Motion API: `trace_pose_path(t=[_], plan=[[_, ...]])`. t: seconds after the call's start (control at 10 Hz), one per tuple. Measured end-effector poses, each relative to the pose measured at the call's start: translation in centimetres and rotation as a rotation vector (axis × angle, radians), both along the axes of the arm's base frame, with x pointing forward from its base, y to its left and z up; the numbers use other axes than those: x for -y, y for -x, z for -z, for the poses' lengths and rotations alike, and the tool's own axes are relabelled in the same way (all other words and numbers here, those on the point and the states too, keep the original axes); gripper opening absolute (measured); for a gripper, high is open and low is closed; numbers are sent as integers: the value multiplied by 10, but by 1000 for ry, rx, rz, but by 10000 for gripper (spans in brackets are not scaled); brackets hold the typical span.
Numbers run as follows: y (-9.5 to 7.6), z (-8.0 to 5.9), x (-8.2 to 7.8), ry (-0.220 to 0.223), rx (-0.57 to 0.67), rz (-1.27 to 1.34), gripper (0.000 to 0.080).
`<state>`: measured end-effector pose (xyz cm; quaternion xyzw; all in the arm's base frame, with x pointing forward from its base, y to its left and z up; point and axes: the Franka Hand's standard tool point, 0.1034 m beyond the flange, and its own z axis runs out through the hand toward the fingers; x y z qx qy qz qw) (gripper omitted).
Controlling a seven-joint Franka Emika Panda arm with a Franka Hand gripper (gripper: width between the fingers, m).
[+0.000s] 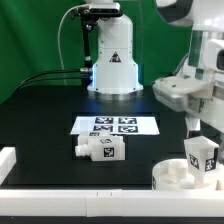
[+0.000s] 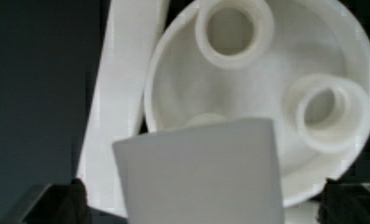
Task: Assemble stool
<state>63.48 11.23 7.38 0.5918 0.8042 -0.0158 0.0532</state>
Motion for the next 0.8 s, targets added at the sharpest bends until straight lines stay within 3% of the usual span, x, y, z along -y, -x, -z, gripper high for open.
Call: trace_pose_path(t=[0.1,0.3,0.4,0.5,0.8], plan=[[0,0,1,-1,2,15,649],[0,1,1,-5,5,75,387],[1,1,2,-8,8,131,387],[1,1,2,-14,16,230,333],[2,1,2,-48,38,703,333]])
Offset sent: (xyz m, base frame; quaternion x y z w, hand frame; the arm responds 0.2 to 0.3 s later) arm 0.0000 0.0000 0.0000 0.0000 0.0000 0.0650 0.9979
